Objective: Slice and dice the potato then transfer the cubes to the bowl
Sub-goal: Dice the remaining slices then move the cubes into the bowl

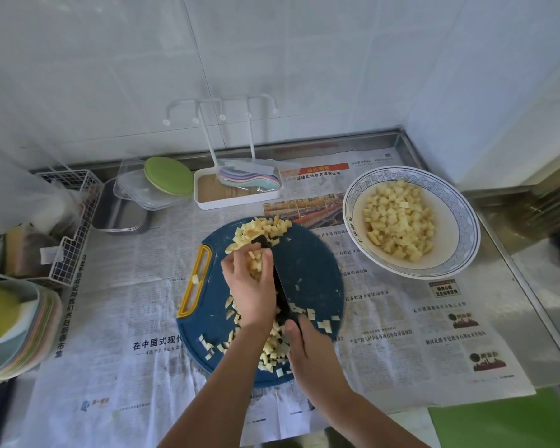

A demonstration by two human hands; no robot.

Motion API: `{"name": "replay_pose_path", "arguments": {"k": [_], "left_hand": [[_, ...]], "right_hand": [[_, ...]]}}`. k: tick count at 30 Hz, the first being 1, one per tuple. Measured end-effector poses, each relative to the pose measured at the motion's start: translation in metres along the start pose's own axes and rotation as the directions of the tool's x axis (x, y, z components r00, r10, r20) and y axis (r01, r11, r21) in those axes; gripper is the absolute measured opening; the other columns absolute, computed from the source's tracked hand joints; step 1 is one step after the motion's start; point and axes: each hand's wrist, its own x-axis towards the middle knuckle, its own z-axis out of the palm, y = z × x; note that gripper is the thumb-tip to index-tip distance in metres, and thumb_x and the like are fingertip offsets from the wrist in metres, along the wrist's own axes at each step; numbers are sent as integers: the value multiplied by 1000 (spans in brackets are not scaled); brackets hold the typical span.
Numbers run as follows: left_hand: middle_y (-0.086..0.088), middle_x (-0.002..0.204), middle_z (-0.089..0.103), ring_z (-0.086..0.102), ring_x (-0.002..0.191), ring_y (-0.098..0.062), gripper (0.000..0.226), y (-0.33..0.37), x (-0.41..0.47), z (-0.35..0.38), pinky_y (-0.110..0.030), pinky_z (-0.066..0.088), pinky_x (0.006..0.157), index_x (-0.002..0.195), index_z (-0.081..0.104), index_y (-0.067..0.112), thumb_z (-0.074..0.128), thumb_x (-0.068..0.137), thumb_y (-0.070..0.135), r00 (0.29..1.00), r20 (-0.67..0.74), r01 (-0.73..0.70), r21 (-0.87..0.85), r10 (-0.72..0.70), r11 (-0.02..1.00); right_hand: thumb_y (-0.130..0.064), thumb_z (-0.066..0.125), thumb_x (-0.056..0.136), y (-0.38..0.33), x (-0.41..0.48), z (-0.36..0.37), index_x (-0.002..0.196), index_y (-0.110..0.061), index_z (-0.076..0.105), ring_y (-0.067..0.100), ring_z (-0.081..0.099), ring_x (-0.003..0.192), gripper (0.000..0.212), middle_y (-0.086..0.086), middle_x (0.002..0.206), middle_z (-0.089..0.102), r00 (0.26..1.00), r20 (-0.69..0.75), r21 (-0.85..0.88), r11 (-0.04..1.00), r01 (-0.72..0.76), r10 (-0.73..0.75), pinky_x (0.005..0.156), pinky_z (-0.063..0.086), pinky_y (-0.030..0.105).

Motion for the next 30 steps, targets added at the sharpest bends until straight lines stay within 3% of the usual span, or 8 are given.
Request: {"name": "replay_pose_path", "arguments": {"k": [3,5,11,16,20,23,26,30], "left_hand": [[4,113,45,54,99,-15,9,11,0,3,-6,38,75,98,61,29,63,91,24,1000,-29,-2,-3,2,1000],[4,111,45,54,91,-12,9,16,-1,4,-1,35,66,97,60,28,62,91,21,999,-38,-20,2,20,1000],[13,105,43,53,97,-14,10,38,-5,12,-13,40,75,98,62,27,62,90,22,994,-54,-97,-9,96,995],[10,103,43,47,93,4,12,77,-9,41,-5,35,75,98,61,27,63,89,19,981,-8,-196,-20,196,980],[9,103,44,50,96,-9,11,113,-15,85,-13,39,79,99,62,24,62,88,20,956,44,-287,-54,289,957],[5,106,45,49,100,-12,12,134,-24,128,-23,42,87,99,61,22,64,88,24,935,126,-321,-102,332,942],[2,111,43,47,100,-12,27,142,-33,172,-27,43,83,106,57,25,65,86,42,906,257,-348,-2,336,938],[2,111,42,49,104,-21,32,134,-34,217,-38,45,88,111,57,21,50,94,47,876,367,-383,139,312,913]], "right_hand": [[-37,32,103,1,-2,0,79,-28,45,5,42,47,28,-8,57,43,1000,-8,19,1000,-13,13,48,32,20],[-40,32,102,1,-4,-3,82,-28,47,5,44,49,28,-8,57,45,1000,-10,45,999,-10,10,49,35,21],[-39,32,102,-10,-8,-23,82,-25,49,6,45,48,29,-7,55,45,999,-33,102,994,25,-22,48,35,23],[-50,32,96,-23,-9,-63,82,-16,48,9,37,43,40,-5,49,41,996,-86,220,974,45,-27,46,32,30],[-57,30,88,-26,-5,-111,79,-18,48,10,37,40,44,-5,46,43,982,-186,247,967,57,-10,44,31,31],[-51,31,95,-20,3,-149,79,-22,48,12,38,40,37,0,50,45,958,-287,209,976,55,7,44,32,37],[-43,33,100,-7,12,-180,77,-18,48,16,40,43,37,8,53,48,930,-364,179,984,5,61,45,35,38],[-35,35,102,7,18,-215,72,-18,46,16,39,42,37,4,52,46,905,-393,259,964,-59,161,46,37,34]]}}
